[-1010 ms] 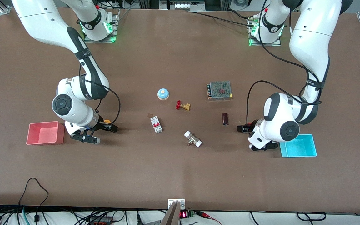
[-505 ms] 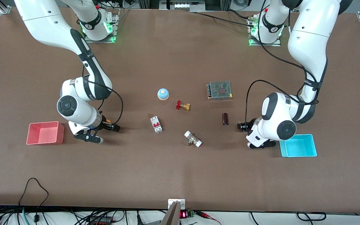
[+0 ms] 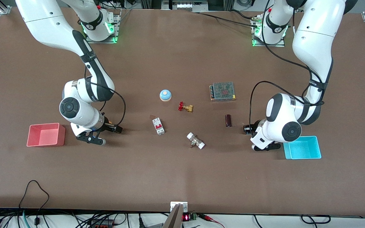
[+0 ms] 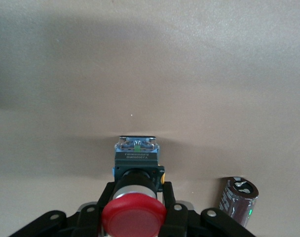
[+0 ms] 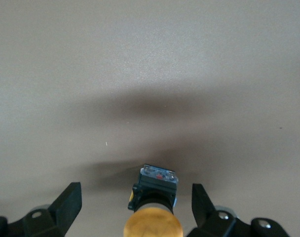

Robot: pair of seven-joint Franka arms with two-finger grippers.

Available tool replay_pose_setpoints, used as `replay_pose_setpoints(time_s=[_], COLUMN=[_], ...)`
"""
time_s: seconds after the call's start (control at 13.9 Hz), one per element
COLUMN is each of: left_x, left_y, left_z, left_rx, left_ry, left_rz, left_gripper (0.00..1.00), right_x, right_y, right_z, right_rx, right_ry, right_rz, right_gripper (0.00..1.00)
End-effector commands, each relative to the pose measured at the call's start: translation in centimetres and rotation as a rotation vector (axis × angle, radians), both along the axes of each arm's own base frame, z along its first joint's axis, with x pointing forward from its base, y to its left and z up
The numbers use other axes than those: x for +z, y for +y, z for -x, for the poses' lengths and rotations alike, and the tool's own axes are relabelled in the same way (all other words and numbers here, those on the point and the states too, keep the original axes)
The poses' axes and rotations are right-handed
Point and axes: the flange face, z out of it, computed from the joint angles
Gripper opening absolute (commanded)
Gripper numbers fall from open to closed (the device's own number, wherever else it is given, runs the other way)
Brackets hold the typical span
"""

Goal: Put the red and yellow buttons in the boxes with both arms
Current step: 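Lift the yellow button with the right gripper while the left gripper lifts red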

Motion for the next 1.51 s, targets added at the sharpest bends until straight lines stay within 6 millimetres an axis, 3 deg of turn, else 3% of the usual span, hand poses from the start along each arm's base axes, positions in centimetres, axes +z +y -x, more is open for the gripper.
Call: replay_pose_setpoints(time_s=[0.0, 0.22, 0.36, 0.5, 0.72, 1.01, 1.44], left_x=[1.6, 4.0, 6.8, 9.7, 12.3, 11.4, 11.3], left_y=[0.9, 2.3, 5.8, 7.8, 11.5, 16.0, 18.8], left_z=[-0.2, -1.5, -3.5, -4.7, -6.0, -6.6, -8.3], left_rx=[0.015, 0.035, 0.077, 0.090, 0.139, 0.101, 0.015], left_ry=[-0.022, -0.052, -0.096, -0.103, -0.124, -0.139, -0.184], left_rz=[0.004, -0.006, -0.043, -0.069, -0.074, -0.048, -0.044], left_gripper=[0.25, 0.19, 0.19, 0.18, 0.16, 0.15, 0.11], right_x=[0.0, -0.3, -0.5, -0.4, -0.4, -0.1, 2.1], right_y=[0.0, 0.0, 0.0, 0.0, -0.1, -0.1, -0.2], right_z=[0.2, 0.2, 0.3, 0.3, 0.3, 0.1, -0.5], right_rx=[-0.021, -0.021, -0.020, -0.019, -0.019, -0.004, 0.008], right_ry=[0.006, 0.011, 0.014, 0.012, 0.013, 0.005, 0.020], right_rz=[-0.006, -0.005, -0.004, -0.003, -0.003, -0.005, 0.002], right_gripper=[0.89, 0.76, 0.61, 0.48, 0.32, 0.29, 0.28])
